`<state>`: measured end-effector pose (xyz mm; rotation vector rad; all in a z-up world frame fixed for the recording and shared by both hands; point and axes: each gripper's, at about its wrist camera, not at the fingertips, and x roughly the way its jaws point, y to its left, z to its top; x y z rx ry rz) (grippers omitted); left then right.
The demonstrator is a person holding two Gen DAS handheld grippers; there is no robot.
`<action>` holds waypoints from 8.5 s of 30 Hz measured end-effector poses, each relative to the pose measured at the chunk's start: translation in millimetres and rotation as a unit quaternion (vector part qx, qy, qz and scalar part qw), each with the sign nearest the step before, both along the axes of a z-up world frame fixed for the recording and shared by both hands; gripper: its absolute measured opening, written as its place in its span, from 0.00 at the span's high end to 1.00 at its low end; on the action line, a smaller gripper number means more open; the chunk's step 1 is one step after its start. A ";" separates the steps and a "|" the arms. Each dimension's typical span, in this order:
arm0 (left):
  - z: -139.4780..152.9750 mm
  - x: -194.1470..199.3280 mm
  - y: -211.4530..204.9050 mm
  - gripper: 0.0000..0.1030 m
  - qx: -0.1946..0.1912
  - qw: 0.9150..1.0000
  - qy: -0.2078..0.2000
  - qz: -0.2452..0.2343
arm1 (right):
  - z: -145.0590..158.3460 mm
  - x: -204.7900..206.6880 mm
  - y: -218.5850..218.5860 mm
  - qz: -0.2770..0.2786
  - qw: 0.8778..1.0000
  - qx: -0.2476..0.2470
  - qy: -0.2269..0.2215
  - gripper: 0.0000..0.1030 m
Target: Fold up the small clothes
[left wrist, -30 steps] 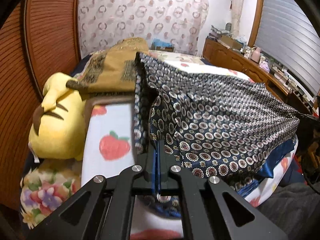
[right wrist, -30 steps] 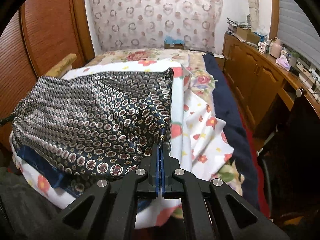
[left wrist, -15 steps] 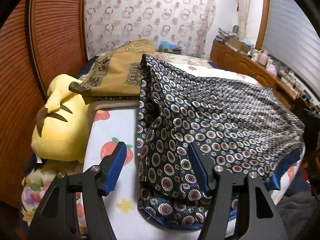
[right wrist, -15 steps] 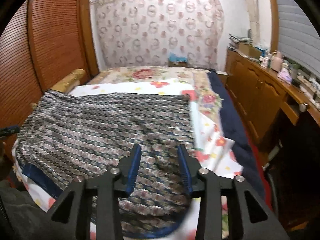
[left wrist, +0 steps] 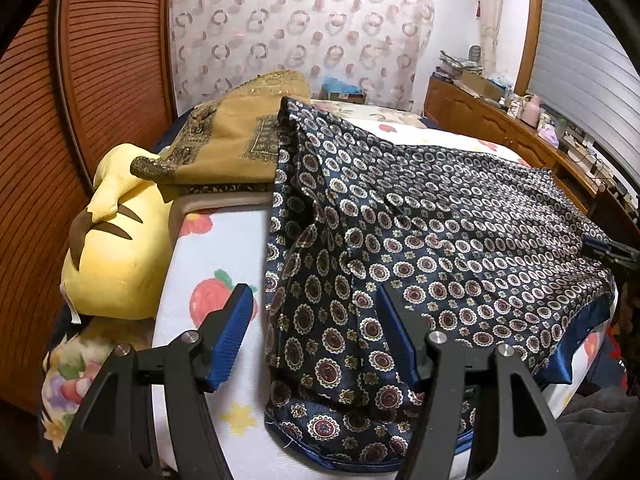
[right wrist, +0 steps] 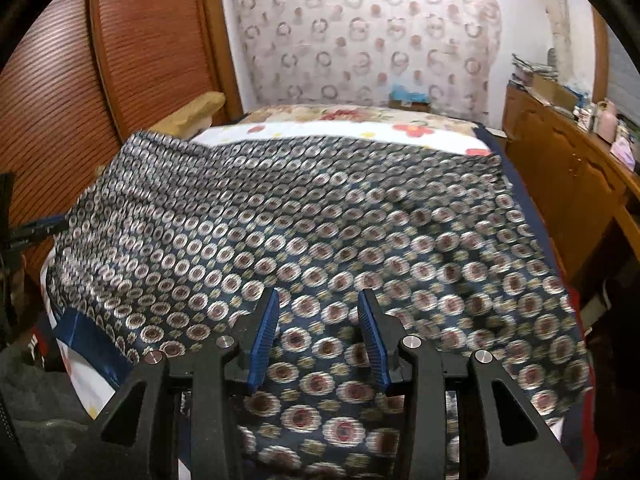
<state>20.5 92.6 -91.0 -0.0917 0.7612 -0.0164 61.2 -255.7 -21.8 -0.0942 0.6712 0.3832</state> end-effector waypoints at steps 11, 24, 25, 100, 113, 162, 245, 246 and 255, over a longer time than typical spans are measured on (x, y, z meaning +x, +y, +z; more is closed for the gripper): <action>-15.9 -1.4 11.5 0.37 -0.009 1.000 0.019 0.015 | -23.9 10.8 22.3 0.016 1.000 -0.021 0.014 0.59; -28.1 -8.8 17.4 0.37 -0.044 0.999 0.025 0.011 | -32.8 -5.5 28.6 0.015 0.999 -0.047 -0.020 0.49; -27.9 -9.1 17.4 0.37 -0.046 0.999 0.024 0.011 | -32.5 -6.2 28.3 0.015 0.999 -0.047 -0.021 0.49; 65.4 71.4 -133.1 0.23 -0.045 0.978 -0.060 -0.195 | 21.8 59.6 -18.5 0.000 1.000 0.018 0.001 0.48; 41.8 69.7 -115.2 0.23 -0.045 0.982 -0.044 -0.176 | 0.2 111.2 7.5 0.039 0.997 -0.026 0.066 0.53; 50.9 85.9 -179.7 0.23 -0.029 0.972 -0.046 -0.230 | 14.2 2.9 -63.7 -0.082 0.995 -0.050 -0.004 0.98; 4.6 69.0 -239.0 0.23 -0.005 0.960 0.025 -0.278 | -1.4 -46.7 -103.5 -0.140 0.989 -0.049 0.000 0.52; 3.7 68.3 -239.4 0.23 -0.005 0.959 0.027 -0.280 | -3.1 -50.6 -103.4 -0.142 0.988 -0.053 0.004 0.52; -9.1 62.5 -244.2 0.23 -0.003 0.956 0.054 -0.287 | -22.9 -68.5 -113.8 -0.142 0.987 -0.060 0.048 0.52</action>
